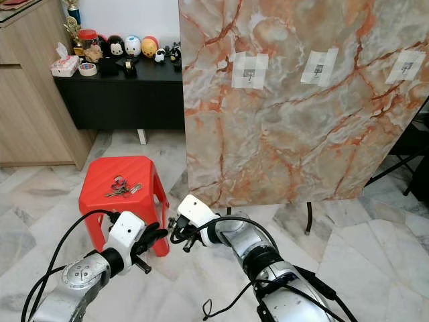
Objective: Hang keys on a hook
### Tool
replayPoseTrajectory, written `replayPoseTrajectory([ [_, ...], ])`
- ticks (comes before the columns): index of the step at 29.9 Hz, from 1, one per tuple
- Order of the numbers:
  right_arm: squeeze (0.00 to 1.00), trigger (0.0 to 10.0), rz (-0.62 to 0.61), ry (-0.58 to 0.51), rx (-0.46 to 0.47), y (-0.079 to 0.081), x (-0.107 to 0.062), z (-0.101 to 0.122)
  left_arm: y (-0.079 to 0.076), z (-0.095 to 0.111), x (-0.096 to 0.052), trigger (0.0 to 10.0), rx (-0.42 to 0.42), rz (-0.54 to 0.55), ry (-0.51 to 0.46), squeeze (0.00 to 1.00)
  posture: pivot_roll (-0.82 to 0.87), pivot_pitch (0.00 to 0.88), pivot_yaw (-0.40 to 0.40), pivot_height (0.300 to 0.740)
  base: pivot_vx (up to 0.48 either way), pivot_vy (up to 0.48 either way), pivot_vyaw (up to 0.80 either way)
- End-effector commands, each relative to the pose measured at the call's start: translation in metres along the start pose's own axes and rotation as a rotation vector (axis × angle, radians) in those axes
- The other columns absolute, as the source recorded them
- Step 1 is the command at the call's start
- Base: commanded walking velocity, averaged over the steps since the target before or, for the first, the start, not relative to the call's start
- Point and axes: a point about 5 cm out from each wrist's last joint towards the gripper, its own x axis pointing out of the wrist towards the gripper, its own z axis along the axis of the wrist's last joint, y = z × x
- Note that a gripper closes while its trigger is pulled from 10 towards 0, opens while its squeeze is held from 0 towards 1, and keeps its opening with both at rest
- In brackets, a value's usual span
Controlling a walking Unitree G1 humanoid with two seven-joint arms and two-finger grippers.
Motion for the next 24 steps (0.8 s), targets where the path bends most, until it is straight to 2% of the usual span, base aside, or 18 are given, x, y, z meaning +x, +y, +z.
replayPoseTrajectory([
  [1, 0.00, 10.0, -0.004, -0.002, -0.006, -0.0031, -0.0015, 0.0048, -0.0015, 0.0008, -0.0005, 10.0, -0.006, -0.022, -0.010, 0.00, 0.09, 0.000, -0.108, 0.740, 0.000, 0.000, 0.00],
  [2, 0.00, 10.0, -0.003, -0.001, -0.007, -0.0029, -0.0014, 0.0046, -0.0023, 0.0006, -0.0008, 10.0, -0.007, -0.029, -0.008, 0.07, 0.09, 0.000, -0.108, 0.740, 0.000, 0.000, 0.00],
  [3, 0.00, 10.0, -0.002, 0.000, -0.009, -0.0025, -0.0011, 0.0042, -0.0028, 0.0006, -0.0010, 10.0, -0.007, -0.032, -0.010, 0.62, 0.09, 0.000, -0.108, 0.740, 0.000, 0.000, 0.00],
  [4, 0.00, 10.0, -0.001, 0.000, -0.009, -0.0024, -0.0011, 0.0041, -0.0029, 0.0006, -0.0010, 10.0, -0.007, -0.032, -0.010, 0.62, 0.09, 0.000, -0.108, 0.740, 0.000, 0.000, 0.00],
  [5, 0.00, 10.0, -0.001, 0.000, -0.009, -0.0022, -0.0009, 0.0043, -0.0033, 0.0008, -0.0007, 10.0, -0.010, -0.037, -0.012, 1.00, 0.09, 0.000, -0.107, 0.740, 0.000, 0.000, 0.00],
  [10, 0.00, 10.0, 0.002, -0.003, -0.011, -0.0011, 0.0002, 0.0058, -0.0042, 0.0023, 0.0018, 10.0, -0.013, -0.029, -0.016, 1.00, 0.09, 0.000, -0.106, 0.740, 0.000, 0.000, 0.00],
  [11, 0.00, 10.0, 0.004, -0.005, -0.013, -0.0005, 0.0007, 0.0067, -0.0054, 0.0027, 0.0033, 10.0, -0.007, -0.034, -0.017, 0.00, 0.09, 0.000, -0.106, 0.740, 0.000, 0.000, 0.00],
  [24, 0.00, 10.0, 0.039, -0.011, -0.026, 0.0062, 0.0046, 0.0093, -0.0076, 0.0018, 0.0087, 10.0, -0.013, -0.021, -0.007, 0.00, 0.09, 0.000, -0.108, 0.740, 0.000, 0.000, 0.00],
])
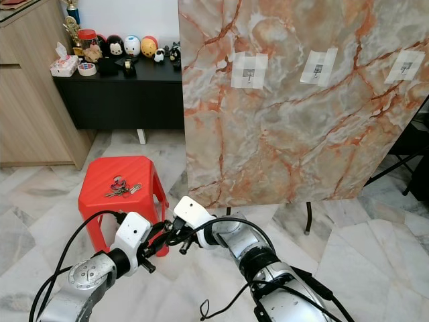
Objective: Hang keys on a hook
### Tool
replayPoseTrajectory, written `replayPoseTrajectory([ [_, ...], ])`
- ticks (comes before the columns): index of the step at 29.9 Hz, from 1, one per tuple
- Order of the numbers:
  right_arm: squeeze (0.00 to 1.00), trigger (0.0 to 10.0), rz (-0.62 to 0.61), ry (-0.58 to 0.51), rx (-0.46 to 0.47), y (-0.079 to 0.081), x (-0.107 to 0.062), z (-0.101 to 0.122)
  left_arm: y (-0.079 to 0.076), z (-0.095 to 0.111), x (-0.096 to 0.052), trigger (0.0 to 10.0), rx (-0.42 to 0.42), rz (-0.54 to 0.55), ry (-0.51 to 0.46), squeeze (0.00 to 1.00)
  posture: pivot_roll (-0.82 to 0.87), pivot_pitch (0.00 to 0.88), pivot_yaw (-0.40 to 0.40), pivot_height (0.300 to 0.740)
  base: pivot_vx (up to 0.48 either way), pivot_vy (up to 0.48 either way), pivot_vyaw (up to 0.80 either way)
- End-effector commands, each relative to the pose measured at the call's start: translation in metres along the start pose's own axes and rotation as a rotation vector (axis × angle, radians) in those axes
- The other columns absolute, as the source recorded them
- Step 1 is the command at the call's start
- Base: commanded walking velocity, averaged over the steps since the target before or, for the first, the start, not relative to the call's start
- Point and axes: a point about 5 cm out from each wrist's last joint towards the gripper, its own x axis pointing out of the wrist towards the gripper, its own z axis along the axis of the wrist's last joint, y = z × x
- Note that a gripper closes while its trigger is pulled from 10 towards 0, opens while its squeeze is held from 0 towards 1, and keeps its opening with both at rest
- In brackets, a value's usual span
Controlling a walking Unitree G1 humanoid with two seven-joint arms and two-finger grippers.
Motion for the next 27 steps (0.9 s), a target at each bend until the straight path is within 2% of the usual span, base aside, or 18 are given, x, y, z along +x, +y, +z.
replayPoseTrajectory([
  [1, 0.00, 10.0, 0.012, -0.007, -0.020, 0.0005, 0.0007, 0.0067, -0.0009, 0.0008, 0.0035, 10.0, 0.003, -0.001, 0.000, 0.00, 0.09, 0.000, -0.108, 0.740, 0.000, 0.000, 0.00],
  [2, 0.00, 10.0, 0.015, -0.008, -0.024, 0.0009, 0.0009, 0.0071, -0.0006, -0.0008, 0.0035, 10.0, -0.001, 0.003, 0.014, 0.00, 0.09, 0.000, -0.108, 0.740, 0.000, 0.000, 0.00],
  [3, 0.00, 10.0, 0.016, -0.008, -0.024, 0.0013, 0.0011, 0.0072, -0.0003, -0.0014, 0.0034, 9.6, -0.001, 0.005, 0.017, 0.00, 0.09, 0.000, -0.109, 0.740, 0.000, 0.000, 0.00],
  [7, 0.00, 10.0, 0.025, -0.009, -0.028, 0.0028, 0.0019, 0.0076, 0.0032, -0.0034, 0.0036, 9.8, -0.002, 0.040, 0.027, 0.00, 0.08, 0.000, -0.110, 0.740, 0.000, 0.000, 0.00],
  [8, 0.00, 10.0, 0.026, -0.009, -0.029, 0.0030, 0.0020, 0.0075, 0.0040, -0.0033, 0.0039, 9.5, -0.003, 0.046, 0.026, 0.00, 0.08, 0.000, -0.111, 0.740, 0.000, 0.000, 0.00],
  [9, 0.00, 10.0, 0.029, -0.008, -0.030, 0.0035, 0.0022, 0.0074, 0.0049, -0.0030, 0.0045, 7.0, -0.005, 0.053, 0.023, 0.00, 0.08, 0.000, -0.111, 0.740, 0.000, 0.000, 0.00],
  [10, 0.00, 10.0, 0.031, -0.007, -0.031, 0.0037, 0.0023, 0.0073, 0.0050, -0.0030, 0.0048, 5.2, -0.006, 0.052, 0.023, 0.00, 0.08, 0.000, -0.112, 0.740, 0.000, 0.000, 0.00],
  [11, 0.00, 10.0, 0.031, -0.007, -0.031, 0.0037, 0.0023, 0.0074, 0.0049, -0.0029, 0.0049, 4.4, -0.006, 0.051, 0.022, 0.00, 0.08, 0.000, -0.112, 0.740, 0.000, 0.000, 0.00],
  [13, 0.00, 10.0, 0.032, -0.007, -0.032, 0.0037, 0.0023, 0.0076, 0.0047, -0.0029, 0.0052, 4.4, -0.007, 0.047, 0.024, 0.00, 0.08, 0.000, -0.112, 0.740, 0.000, 0.000, 0.00],
  [15, 0.00, 10.0, 0.036, -0.004, -0.037, 0.0040, 0.0024, 0.0073, 0.0041, -0.0030, 0.0054, 3.7, -0.009, 0.046, 0.022, 0.00, 0.08, 0.000, -0.113, 0.740, 0.000, 0.000, 0.00],
  [18, 0.00, 10.0, 0.038, -0.003, -0.039, 0.0041, 0.0023, 0.0073, 0.0042, -0.0028, 0.0056, 3.6, -0.013, 0.051, 0.019, 0.00, 0.08, 0.000, -0.114, 0.740, 0.000, 0.000, 0.00],
  [21, 0.00, 10.0, 0.040, -0.001, -0.041, 0.0041, 0.0022, 0.0070, 0.0047, -0.0028, 0.0054, 1.8, -0.015, 0.053, 0.019, 0.00, 0.08, 0.000, -0.116, 0.740, 0.000, 0.000, 0.00],
  [22, 0.00, 10.0, 0.040, 0.000, -0.043, 0.0041, 0.0022, 0.0068, 0.0051, -0.0030, 0.0050, 0.1, -0.013, 0.054, 0.020, 0.00, 0.08, 0.000, -0.116, 0.740, 0.000, 0.000, 0.00],
  [27, 0.00, 10.0, 0.036, 0.009, -0.050, 0.0041, 0.0023, 0.0058, 0.0063, -0.0050, 0.0037, 0.0, -0.008, 0.055, 0.031, 0.00, 0.08, 0.000, -0.116, 0.740, 0.000, 0.000, 0.00],
])
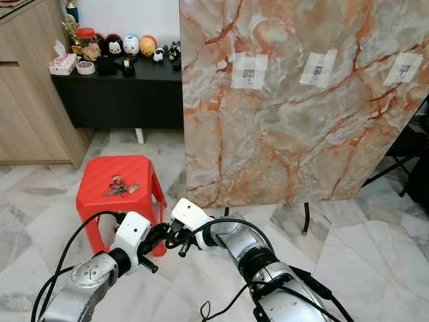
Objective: Hang keys on a hook
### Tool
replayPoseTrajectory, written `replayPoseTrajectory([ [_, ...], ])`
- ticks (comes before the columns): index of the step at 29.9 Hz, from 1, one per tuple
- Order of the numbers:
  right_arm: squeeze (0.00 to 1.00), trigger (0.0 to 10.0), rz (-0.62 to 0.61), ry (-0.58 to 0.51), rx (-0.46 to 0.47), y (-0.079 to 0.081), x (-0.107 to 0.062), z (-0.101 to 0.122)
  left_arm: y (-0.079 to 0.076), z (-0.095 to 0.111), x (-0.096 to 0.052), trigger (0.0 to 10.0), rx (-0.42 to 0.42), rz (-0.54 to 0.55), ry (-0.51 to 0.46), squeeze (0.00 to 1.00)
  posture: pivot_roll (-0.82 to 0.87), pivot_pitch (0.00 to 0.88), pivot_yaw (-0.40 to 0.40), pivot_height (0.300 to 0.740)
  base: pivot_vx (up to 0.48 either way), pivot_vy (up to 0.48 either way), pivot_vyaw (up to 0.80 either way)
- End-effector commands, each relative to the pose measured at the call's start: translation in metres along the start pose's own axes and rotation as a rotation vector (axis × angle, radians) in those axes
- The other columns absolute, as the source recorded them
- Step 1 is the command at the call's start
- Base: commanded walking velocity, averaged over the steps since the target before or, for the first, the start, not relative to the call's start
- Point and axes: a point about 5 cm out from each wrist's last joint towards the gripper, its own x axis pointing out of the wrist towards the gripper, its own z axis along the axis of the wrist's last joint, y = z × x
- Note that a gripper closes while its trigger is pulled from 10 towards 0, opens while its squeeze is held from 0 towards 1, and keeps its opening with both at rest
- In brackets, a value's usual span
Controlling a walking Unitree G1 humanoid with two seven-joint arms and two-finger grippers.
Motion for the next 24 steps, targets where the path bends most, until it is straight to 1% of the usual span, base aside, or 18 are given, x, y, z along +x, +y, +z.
replayPoseTrajectory([
  [1, 0.00, 10.0, 0.006, -0.006, -0.028, 0.0004, 0.0003, 0.0054, 0.0024, 0.0003, 0.0004, 0.0, 0.008, 0.011, 0.006, 0.00, 0.08, 0.000, -0.116, 0.740, 0.000, 0.000, 0.00],
  [12, 0.00, 10.0, -0.003, 0.008, -0.035, -0.0005, -0.0002, 0.0026, 0.0040, -0.0017, -0.0016, 0.0, 0.020, 0.012, 0.016, 0.00, 0.09, 0.000, -0.116, 0.740, 0.000, 0.000, 0.00],
  [19, 0.00, 10.0, 0.006, 0.004, -0.074, -0.0002, -0.0006, 0.0035, 0.0042, -0.0008, 0.0000, 0.0, 0.025, 0.020, 0.009, 0.00, 0.09, 0.000, -0.114, 0.740, 0.000, 0.000, 0.00],
  [20, 0.35, 10.0, 0.006, 0.003, -0.074, -0.0002, -0.0006, 0.0036, 0.0043, -0.0007, 0.0001, 0.0, 0.026, 0.021, 0.009, 0.00, 0.09, 0.000, -0.113, 0.740, 0.000, 0.000, 0.00],
  [21, 1.00, 10.0, 0.003, 0.000, -0.072, -0.0006, -0.0008, 0.0039, 0.0045, -0.0007, 0.0002, 0.0, 0.028, 0.023, 0.009, 0.00, 0.09, 0.000, -0.113, 0.740, 0.000, 0.000, 0.00],
  [24, 1.00, 10.0, -0.005, -0.004, -0.069, -0.0016, -0.0014, 0.0045, 0.0052, -0.0005, 0.0003, 0.0, 0.032, 0.029, 0.010, 0.00, 0.09, 0.000, -0.114, 0.740, 0.000, 0.000, 0.00],
])
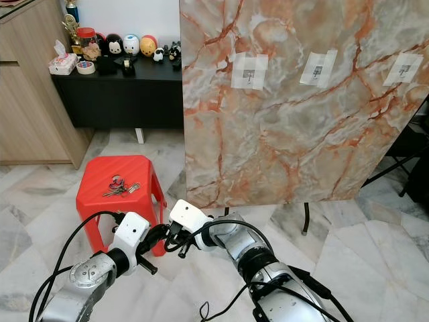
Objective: Hang keys on a hook
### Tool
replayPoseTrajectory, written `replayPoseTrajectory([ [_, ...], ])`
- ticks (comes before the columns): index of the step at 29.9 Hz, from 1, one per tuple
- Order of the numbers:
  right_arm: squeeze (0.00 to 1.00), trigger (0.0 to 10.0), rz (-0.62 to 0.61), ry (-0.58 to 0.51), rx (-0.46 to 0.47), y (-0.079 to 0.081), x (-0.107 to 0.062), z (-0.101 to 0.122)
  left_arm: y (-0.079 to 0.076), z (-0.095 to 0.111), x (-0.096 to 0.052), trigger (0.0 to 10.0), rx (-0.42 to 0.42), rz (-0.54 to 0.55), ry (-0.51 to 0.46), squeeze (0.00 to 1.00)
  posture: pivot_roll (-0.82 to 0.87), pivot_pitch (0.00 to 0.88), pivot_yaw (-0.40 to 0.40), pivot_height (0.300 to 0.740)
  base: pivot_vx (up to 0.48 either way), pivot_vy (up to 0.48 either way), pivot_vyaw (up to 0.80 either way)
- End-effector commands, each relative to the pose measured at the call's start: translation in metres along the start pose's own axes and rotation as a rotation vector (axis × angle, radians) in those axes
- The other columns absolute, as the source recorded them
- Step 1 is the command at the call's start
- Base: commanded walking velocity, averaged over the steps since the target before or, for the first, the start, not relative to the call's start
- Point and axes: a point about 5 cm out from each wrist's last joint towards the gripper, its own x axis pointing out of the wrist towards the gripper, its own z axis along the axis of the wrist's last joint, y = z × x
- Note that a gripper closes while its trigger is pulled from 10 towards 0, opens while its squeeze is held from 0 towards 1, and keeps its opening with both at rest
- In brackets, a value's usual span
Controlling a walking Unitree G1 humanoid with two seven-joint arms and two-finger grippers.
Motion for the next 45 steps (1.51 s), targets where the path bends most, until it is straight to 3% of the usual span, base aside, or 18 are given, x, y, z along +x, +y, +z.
replayPoseTrajectory([
  [1, 1.00, 10.0, -0.013, -0.014, -0.019, -0.003, -0.002, 0.005, 0.003, 0.003, 0.001, 0.0, 0.029, 0.020, -0.005, 0.00, 0.09, 0.000, -0.114, 0.740, 0.000, 0.000, 0.00],
  [11, 1.00, 10.0, -0.112, -0.095, -0.010, -0.025, -0.019, 0.022, 0.010, -0.001, 0.000, 0.0, 0.076, 0.066, 0.017, 0.00, 0.08, 0.000, -0.115, 0.740, 0.000, 0.000, 0.00],
  [12, 0.95, 10.0, -0.150, -0.116, 0.000, -0.032, -0.025, 0.025, 0.011, -0.001, 0.000, 0.0, 0.082, 0.083, 0.011, 0.00, 0.08, 0.000, -0.115, 0.740, 0.000, 0.000, 0.00],
  [13, 0.00, 10.0, -0.207, -0.128, 0.014, -0.041, -0.032, 0.026, 0.014, 0.000, 0.001, 0.0, 0.083, 0.106, 0.003, 0.00, 0.08, 0.000, -0.114, 0.740, 0.000, 0.000, 0.00],
  [17, 0.00, 10.0, -0.394, -0.158, 0.091, -0.067, -0.056, 0.020, 0.022, -0.003, 0.000, 0.0, 0.086, 0.159, 0.024, 0.00, 0.08, 0.000, -0.109, 0.740, 0.000, 0.000, 0.00],
  [21, 0.00, 10.0, -0.602, -0.130, 0.207, -0.092, -0.088, -0.009, 0.051, -0.035, -0.015, 0.0, 0.097, 0.300, 0.245, 0.00, 0.08, 0.000, -0.103, 0.740, 0.000, 0.000, 0.00],
  [22, 0.00, 10.0, -0.644, -0.115, 0.229, -0.096, -0.096, -0.017, 0.056, -0.046, -0.020, 3.5, 0.120, 0.315, 0.307, 0.00, 0.08, 0.000, -0.099, 0.740, 0.000, 0.000, 0.00],
  [23, 0.00, 10.0, -0.644, -0.115, 0.229, -0.096, -0.096, -0.017, 0.056, -0.046, -0.020, 3.5, 0.120, 0.315, 0.307, 0.00, 0.08, 0.000, -0.099, 0.740, 0.000, 0.000, 0.00],
  [24, 0.00, 10.0, -0.711, -0.094, 0.263, -0.102, -0.107, -0.031, 0.060, -0.066, -0.029, 10.0, 0.158, 0.310, 0.406, 0.00, 0.08, 0.000, -0.096, 0.740, 0.000, 0.000, 0.00],
  [29, 0.00, 10.0, -0.867, -0.045, 0.371, -0.108, -0.130, -0.064, 0.052, -0.128, -0.054, 10.0, 0.152, 0.294, 0.660, 0.00, 0.07, 0.000, -0.089, 0.740, 0.000, 0.000, 0.00],
  [34, 0.00, 10.0, -0.972, 0.031, 0.508, -0.097, -0.138, -0.108, 0.021, -0.181, -0.087, 10.0, 0.004, 0.245, 0.881, 0.00, 0.06, 0.000, -0.086, 0.740, 0.000, 0.000, 0.00],
  [35, 0.00, 10.0, -0.969, 0.119, 0.578, -0.079, -0.132, -0.139, -0.007, -0.202, -0.103, 10.0, -0.005, 0.094, 0.999, 0.00, 0.06, 0.000, -0.084, 0.740, 0.000, 0.000, 0.00],
  [37, 0.00, 10.0, -0.945, 0.211, 0.657, -0.053, -0.124, -0.171, -0.028, -0.216, -0.119, 10.0, -0.039, 0.015, 1.078, 0.00, 0.06, 0.000, -0.081, 0.740, 0.000, 0.000, 0.00],
  [39, 0.00, 10.0, -0.949, 0.230, 0.802, -0.031, -0.118, -0.194, -0.036, -0.222, -0.125, 10.0, -0.240, 0.113, 1.064, 0.00, 0.06, 0.000, -0.080, 0.740, 0.000, 0.000, 0.00],
  [40, 0.00, 10.0, -0.949, 0.230, 0.802, -0.031, -0.118, -0.194, -0.036, -0.222, -0.125, 10.0, -0.240, 0.113, 1.064, 0.00, 0.06, 0.000, -0.080, 0.740, 0.000, 0.000, 0.00],
  [41, 0.00, 10.0, -0.907, 0.234, 0.922, -0.007, -0.107, -0.211, -0.040, -0.223, -0.123, 10.0, -0.569, 0.298, 0.964, 0.00, 0.07, 0.000, -0.078, 0.740, 0.000, 0.000, 0.00],
  [44, 0.00, 10.0, -0.908, 0.204, 1.080, 0.015, -0.101, -0.225, -0.036, -0.223, -0.123, 10.0, -0.665, 0.385, 0.906, 0.00, 0.07, 0.000, -0.064, 0.740, 0.000, 0.000, 0.00],
  [45, 0.00, 10.0, -0.900, 0.270, 1.060, 0.026, -0.099, -0.233, -0.033, -0.222, -0.123, 10.0, -0.712, 0.419, 0.873, 0.00, 0.05, 0.000, -0.054, 0.740, 0.000, 0.000, 0.00],
])
